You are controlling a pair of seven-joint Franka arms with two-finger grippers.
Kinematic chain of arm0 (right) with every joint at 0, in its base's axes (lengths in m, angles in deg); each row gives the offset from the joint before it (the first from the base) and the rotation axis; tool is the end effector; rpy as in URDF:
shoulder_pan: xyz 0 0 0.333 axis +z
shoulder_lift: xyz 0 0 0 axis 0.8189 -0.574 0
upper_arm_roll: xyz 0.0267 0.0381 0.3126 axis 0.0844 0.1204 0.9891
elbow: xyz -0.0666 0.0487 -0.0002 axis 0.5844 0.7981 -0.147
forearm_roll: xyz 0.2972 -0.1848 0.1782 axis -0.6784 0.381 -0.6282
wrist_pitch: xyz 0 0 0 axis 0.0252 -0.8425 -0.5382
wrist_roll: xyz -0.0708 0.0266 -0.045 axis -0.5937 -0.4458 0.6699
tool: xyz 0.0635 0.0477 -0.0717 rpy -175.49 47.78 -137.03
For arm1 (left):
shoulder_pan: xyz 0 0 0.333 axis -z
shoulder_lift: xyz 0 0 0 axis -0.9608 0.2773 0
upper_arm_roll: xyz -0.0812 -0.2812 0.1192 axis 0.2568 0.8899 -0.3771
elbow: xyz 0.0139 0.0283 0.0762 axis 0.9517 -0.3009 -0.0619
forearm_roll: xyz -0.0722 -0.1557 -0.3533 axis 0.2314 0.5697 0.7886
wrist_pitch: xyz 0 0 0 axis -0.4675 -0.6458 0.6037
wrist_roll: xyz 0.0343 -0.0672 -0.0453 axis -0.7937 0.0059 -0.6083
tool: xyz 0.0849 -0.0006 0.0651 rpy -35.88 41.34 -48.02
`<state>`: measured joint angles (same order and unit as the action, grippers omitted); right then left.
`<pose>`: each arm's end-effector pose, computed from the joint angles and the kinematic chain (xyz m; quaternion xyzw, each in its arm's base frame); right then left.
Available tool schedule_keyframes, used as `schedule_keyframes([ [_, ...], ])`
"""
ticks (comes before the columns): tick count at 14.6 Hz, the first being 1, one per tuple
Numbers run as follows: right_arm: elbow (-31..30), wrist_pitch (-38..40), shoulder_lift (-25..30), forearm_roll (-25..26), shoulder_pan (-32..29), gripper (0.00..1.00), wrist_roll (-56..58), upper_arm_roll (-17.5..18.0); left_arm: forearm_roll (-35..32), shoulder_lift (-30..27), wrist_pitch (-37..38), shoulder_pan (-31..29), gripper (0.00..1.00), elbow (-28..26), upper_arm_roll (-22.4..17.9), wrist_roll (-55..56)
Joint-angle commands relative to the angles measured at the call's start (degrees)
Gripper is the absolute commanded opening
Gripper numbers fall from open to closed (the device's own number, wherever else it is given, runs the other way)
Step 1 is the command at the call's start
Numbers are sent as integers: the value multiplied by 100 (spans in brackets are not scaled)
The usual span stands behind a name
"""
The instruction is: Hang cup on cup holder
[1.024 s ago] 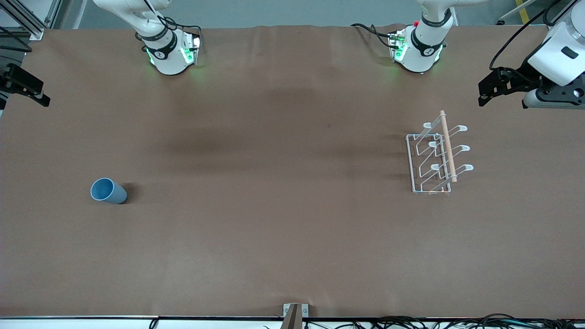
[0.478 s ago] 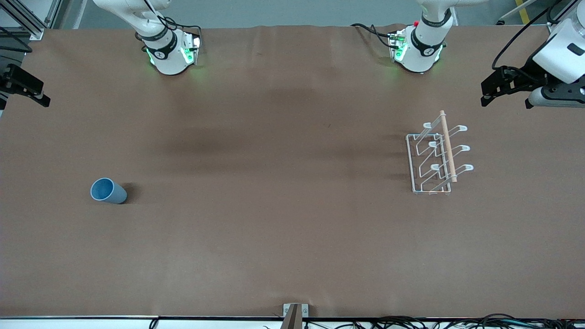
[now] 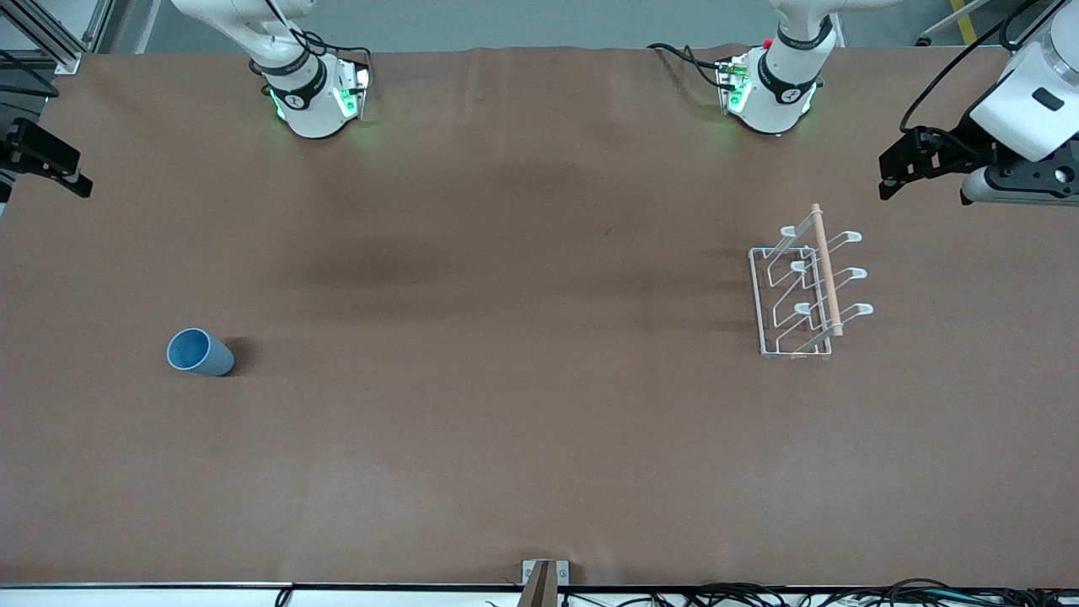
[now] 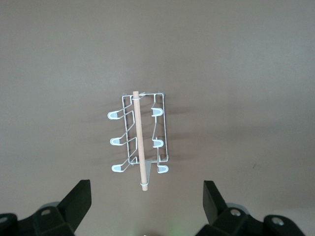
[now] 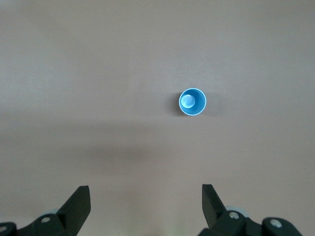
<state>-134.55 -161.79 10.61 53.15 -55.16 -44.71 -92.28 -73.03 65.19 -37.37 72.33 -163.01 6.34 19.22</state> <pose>0.5275 -0.0312 0.6839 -0.9996 -0.0209 -0.0096 0.0134 0.5270 -0.0827 0.6545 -0.9990 0.0457 -0.0008 0.0020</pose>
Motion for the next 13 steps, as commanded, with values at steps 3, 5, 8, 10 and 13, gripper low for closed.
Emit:
schedule_keyframes([
  [3, -49, -61, 5, -43, -78, 100, 33, 29, 11, 108, 99, -36, 100, 152, 11, -82],
  [5, -49, -149, -65, -51, -96, 100, 24, 29, 29, 117, 99, -36, 100, 125, 11, -91],
  [8, -49, -316, -267, -51, -367, 99, 41, 29, 55, 187, 90, -18, 100, 143, 11, -64],
  [10, -145, -518, -451, -95, -622, 99, 111, 29, 55, 274, 64, -10, 100, 151, 11, -12],
  [13, -644, -1228, -671, -104, -860, 99, 357, 29, 55, 310, 37, 8, 100, 152, 20, -12],
])
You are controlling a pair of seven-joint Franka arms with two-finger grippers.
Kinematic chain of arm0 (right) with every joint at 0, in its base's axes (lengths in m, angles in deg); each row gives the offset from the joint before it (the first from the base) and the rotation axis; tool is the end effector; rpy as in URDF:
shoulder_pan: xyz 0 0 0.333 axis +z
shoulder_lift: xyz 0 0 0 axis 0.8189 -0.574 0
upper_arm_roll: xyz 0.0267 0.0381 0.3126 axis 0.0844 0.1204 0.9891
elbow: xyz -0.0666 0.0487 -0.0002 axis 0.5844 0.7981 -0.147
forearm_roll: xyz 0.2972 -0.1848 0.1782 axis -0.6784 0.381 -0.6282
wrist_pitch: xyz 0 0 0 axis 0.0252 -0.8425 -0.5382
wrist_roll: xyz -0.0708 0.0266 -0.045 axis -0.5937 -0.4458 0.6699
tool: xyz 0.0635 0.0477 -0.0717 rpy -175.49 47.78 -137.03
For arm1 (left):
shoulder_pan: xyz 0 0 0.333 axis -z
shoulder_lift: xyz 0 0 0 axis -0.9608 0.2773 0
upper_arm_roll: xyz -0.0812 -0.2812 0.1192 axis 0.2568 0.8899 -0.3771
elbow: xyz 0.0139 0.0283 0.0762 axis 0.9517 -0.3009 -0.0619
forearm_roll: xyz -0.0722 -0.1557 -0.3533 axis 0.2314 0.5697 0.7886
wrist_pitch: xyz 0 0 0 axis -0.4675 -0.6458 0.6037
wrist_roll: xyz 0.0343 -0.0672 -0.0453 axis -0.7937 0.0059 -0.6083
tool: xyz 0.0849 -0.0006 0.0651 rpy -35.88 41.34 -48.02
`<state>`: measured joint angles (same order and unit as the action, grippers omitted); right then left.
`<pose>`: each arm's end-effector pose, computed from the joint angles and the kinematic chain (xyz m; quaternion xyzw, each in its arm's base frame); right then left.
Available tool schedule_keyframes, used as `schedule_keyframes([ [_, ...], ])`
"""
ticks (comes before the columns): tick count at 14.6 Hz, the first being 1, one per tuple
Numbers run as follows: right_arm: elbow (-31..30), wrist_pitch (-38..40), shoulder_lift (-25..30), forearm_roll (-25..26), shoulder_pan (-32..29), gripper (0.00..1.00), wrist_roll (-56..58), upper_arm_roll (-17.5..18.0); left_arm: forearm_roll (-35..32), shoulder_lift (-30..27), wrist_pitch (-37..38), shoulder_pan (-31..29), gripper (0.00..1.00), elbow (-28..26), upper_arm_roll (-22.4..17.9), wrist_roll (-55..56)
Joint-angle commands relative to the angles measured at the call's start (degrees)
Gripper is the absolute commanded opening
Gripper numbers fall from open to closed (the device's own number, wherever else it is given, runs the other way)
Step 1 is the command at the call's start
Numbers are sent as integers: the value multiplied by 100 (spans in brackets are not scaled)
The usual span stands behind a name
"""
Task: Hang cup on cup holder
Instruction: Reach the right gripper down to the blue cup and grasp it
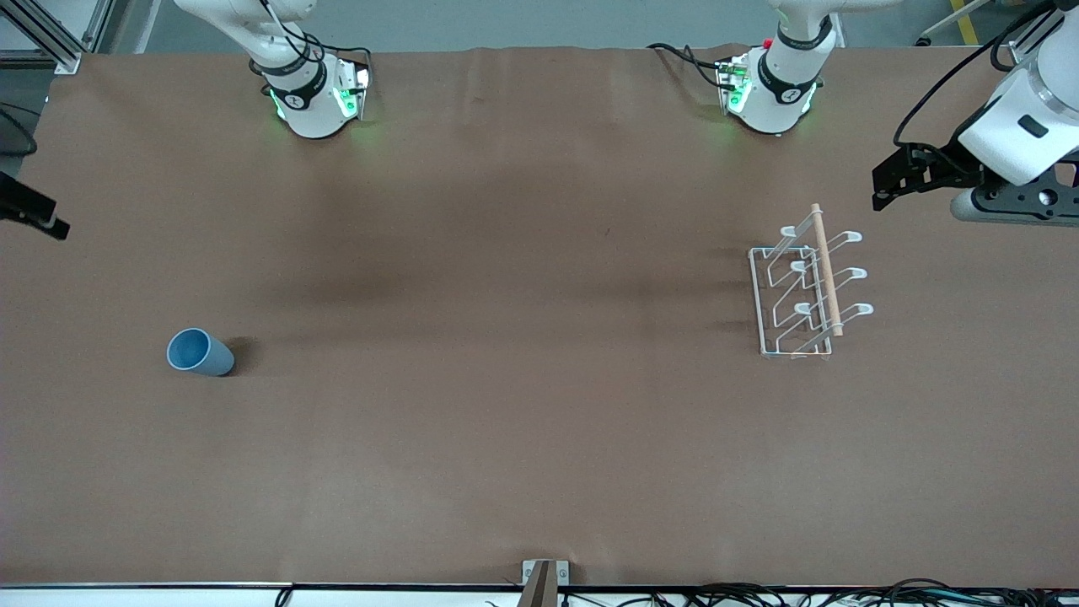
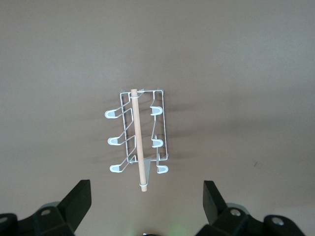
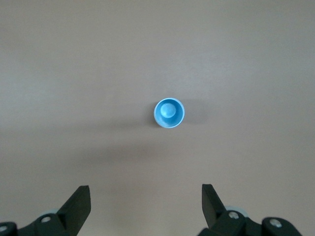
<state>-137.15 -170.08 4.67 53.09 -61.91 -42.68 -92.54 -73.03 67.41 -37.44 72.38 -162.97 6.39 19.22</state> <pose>0.5677 -0.1025 0.6184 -0.9996 0.0244 -0.0081 0.0104 0.5390 -0.0833 0.6344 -0.9988 0.0466 0.0176 0.0005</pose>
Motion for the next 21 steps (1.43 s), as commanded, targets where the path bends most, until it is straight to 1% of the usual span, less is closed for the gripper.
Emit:
schedule_keyframes([
  [1, -577, -601, -183, -90, -212, 99, 154, 55, 55, 96, 36, 3, 100, 148, 16, -12],
  [4, -1026, -1313, -621, -90, -422, 99, 224, 55, 64, 122, -8, 3, 100, 157, 16, -12],
  [6, -1167, -1761, -990, -98, -449, 99, 452, 55, 64, 122, -8, 3, 100, 157, 16, -47],
  [10, -1203, -2518, -1755, -98, -510, 99, 506, 64, 55, 122, -8, -15, 100, 157, 7, -64],
  [13, -1194, -3088, -2256, -98, -519, 95, 506, 64, 64, 122, -8, -32, 100, 157, 7, -73],
  [15, -1203, -3336, -2477, -107, -511, 93, 497, 64, 64, 122, -8, -24, 100, 148, 7, -73],
  [17, -1229, -3328, -2539, -134, -519, 90, 497, 64, 64, 122, -8, -32, 100, 148, 7, -82],
  [18, -1386, -3337, -2548, -134, -519, 87, 497, 73, 64, 122, -8, -33, 100, 148, 7, -82],
  [19, -1457, -3354, -2548, -134, -519, 86, 497, 73, 64, 122, -8, -33, 100, 148, 7, -82],
  [20, -1458, -3354, -2600, -134, -519, 82, 497, 73, 64, 122, -8, -33, 100, 148, 7, -82],
  [21, -1449, -3354, -2662, -134, -519, 67, 497, 73, 64, 122, -8, -41, 100, 148, 7, -82],
])
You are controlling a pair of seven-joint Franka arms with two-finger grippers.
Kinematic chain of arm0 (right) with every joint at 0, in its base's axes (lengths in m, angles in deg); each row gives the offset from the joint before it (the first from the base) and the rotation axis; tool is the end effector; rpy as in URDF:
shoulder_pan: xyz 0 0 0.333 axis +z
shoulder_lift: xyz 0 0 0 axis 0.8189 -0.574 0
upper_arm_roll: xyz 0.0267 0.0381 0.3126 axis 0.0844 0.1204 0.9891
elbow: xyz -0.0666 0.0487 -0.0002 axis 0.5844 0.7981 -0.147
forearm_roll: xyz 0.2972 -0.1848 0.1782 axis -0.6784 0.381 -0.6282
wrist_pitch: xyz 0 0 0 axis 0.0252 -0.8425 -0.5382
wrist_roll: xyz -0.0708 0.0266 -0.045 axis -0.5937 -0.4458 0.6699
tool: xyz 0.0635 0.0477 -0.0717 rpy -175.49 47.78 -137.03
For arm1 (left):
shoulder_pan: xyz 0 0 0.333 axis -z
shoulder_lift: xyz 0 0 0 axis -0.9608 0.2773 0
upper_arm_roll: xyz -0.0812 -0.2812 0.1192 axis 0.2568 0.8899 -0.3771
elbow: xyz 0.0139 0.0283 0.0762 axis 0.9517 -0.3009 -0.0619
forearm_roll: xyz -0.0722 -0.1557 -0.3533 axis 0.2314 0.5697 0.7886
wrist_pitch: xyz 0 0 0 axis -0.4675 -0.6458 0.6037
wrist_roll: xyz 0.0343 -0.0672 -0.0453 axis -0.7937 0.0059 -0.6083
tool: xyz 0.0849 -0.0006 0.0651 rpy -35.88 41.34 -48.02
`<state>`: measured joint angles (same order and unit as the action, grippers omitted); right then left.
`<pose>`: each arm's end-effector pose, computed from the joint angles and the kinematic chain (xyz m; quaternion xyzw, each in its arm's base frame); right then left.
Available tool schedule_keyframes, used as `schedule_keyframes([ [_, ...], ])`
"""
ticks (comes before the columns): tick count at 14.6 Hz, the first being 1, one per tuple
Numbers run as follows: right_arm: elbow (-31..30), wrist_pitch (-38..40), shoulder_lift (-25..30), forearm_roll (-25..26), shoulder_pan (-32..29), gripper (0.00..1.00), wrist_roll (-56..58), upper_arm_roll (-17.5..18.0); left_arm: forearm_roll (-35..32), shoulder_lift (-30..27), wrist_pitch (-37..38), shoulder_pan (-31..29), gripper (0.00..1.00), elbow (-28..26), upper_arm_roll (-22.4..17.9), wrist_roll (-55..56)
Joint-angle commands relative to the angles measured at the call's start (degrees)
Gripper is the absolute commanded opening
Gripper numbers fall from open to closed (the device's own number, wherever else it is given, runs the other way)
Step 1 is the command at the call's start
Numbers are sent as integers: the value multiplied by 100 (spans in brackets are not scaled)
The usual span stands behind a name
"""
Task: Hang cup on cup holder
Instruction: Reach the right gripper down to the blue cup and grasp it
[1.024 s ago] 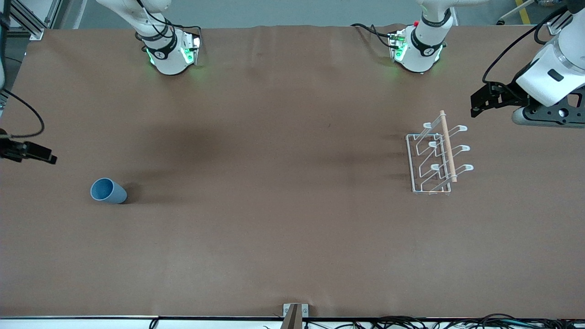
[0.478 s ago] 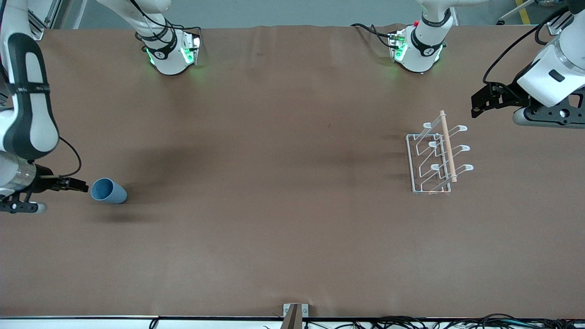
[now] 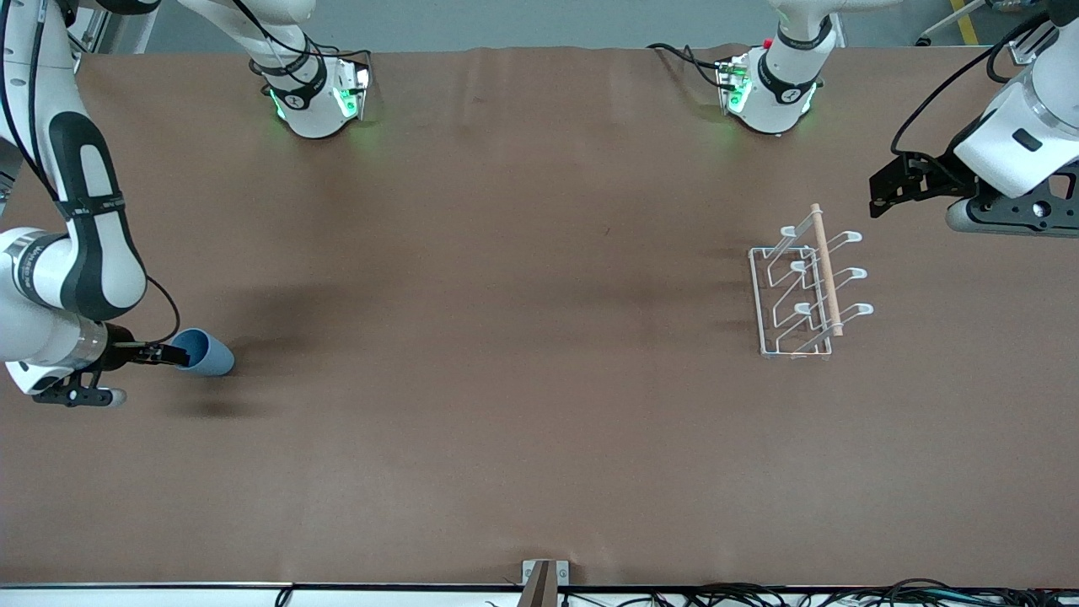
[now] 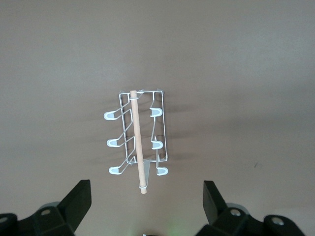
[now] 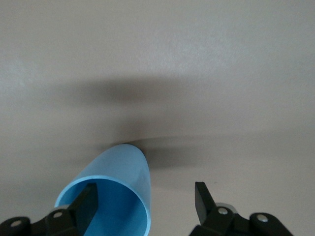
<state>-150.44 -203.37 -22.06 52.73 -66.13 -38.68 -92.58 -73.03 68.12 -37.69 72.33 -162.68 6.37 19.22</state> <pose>0.6338 -0.1636 0.2635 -0.9981 0.0331 0.0511 0.0086 0.5434 -0.0827 0.6305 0.9988 -0.0460 -0.0191 0.0005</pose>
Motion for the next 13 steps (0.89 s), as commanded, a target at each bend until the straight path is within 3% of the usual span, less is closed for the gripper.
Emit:
schedule_keyframes([
  [1, -129, -34, -7, -97, -97, 50, 106, 77, 64, 52, 17, -45, 100, 118, 8, -82],
  [3, -112, -52, -34, -105, -89, 14, 98, 85, 73, 52, 17, -45, 100, 118, 8, -82],
  [4, -112, -34, -34, -175, -62, 4, 89, 94, 73, 52, 17, -45, 100, 118, 8, -82],
  [8, -112, 333, 54, -307, -10, 1, 71, 112, 73, 60, 17, -53, 100, 118, 8, -91],
  [13, -86, 1080, 835, -789, 61, 0, 54, 454, 81, 61, 17, -71, 100, 118, 8, -91],
])
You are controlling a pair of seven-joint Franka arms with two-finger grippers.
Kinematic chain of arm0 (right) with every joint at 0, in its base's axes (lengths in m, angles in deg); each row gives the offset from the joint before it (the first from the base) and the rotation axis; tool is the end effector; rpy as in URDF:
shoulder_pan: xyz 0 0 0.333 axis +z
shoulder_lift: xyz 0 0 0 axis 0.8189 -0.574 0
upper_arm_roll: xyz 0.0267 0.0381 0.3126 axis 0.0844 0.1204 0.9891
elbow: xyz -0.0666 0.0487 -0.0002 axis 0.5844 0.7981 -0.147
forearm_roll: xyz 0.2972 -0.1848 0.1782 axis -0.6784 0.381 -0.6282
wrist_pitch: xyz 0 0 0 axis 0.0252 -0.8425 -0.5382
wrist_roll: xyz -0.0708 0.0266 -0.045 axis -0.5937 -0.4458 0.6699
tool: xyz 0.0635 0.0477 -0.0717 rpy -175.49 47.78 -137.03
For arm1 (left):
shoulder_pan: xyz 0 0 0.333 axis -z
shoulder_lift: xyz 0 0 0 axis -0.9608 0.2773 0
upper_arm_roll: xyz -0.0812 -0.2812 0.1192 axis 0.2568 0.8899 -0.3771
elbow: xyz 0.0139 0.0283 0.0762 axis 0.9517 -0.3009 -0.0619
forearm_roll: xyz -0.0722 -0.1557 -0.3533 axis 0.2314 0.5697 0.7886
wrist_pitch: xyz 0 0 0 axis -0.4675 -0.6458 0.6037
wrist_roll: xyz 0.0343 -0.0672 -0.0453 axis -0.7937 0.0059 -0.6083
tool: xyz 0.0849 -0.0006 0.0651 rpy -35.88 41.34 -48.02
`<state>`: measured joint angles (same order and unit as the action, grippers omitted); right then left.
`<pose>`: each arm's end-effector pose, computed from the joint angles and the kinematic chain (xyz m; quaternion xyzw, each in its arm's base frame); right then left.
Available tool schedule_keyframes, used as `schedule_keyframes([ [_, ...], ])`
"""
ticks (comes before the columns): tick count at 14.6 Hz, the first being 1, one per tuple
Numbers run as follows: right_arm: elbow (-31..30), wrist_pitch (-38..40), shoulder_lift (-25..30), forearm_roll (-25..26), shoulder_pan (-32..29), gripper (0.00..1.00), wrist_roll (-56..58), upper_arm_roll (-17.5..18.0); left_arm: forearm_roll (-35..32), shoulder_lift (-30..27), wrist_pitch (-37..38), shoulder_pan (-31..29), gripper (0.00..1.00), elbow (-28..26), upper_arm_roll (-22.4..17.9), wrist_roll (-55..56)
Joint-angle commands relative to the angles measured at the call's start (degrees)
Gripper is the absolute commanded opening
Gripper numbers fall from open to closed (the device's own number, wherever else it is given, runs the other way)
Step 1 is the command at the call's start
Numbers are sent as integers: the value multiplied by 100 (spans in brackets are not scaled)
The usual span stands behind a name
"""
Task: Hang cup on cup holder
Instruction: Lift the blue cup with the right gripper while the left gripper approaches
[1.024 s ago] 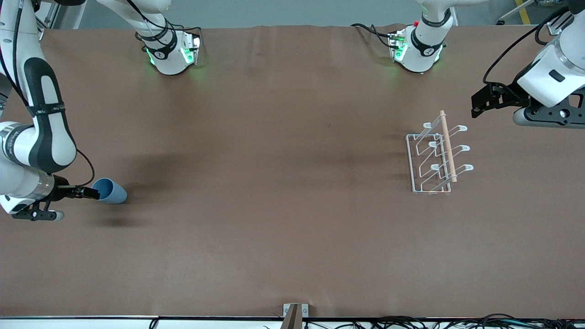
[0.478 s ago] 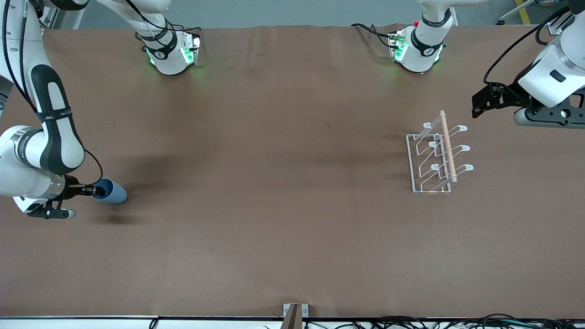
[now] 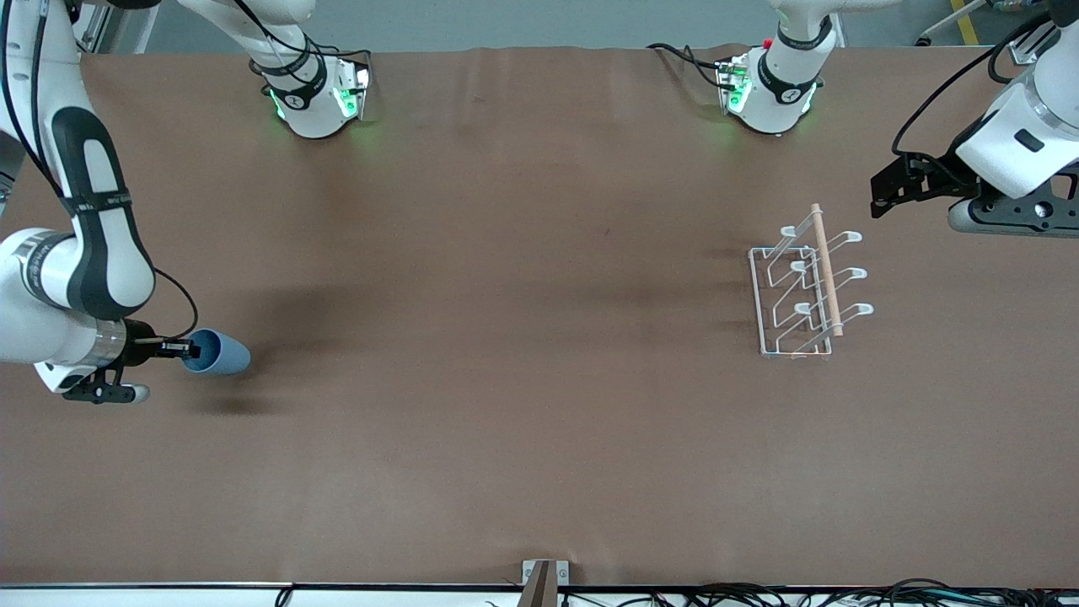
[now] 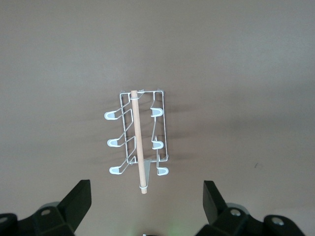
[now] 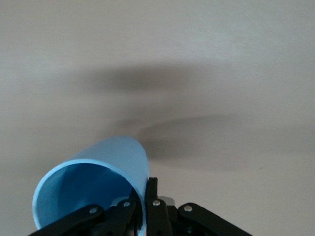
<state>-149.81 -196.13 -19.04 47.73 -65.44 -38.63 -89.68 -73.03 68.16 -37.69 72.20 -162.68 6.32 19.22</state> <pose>0.6348 -0.1194 0.2930 -0.9950 0.0262 0.0721 0.0637 0.5439 -0.0809 0.6301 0.9988 -0.0444 -0.0194 0.0006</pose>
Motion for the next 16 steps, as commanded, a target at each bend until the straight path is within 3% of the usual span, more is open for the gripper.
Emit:
schedule_keyframes([
  [1, -157, 558, 718, -648, 1, 0, 30, 260, 81, 57, 17, -67, 100, 118, 14, -91],
  [7, -52, 1420, 1159, -2258, 685, 0, -286, 375, 142, 109, 17, -76, 100, 127, 5, -91],
  [11, -51, 1816, 1212, -3988, 994, 0, -225, 375, 371, 144, -210, 20, 100, 118, 14, -73],
  [16, -43, 1940, 1282, -5202, 1266, 0, -207, 718, 694, 206, -474, 521, 100, 206, 172, -91],
])
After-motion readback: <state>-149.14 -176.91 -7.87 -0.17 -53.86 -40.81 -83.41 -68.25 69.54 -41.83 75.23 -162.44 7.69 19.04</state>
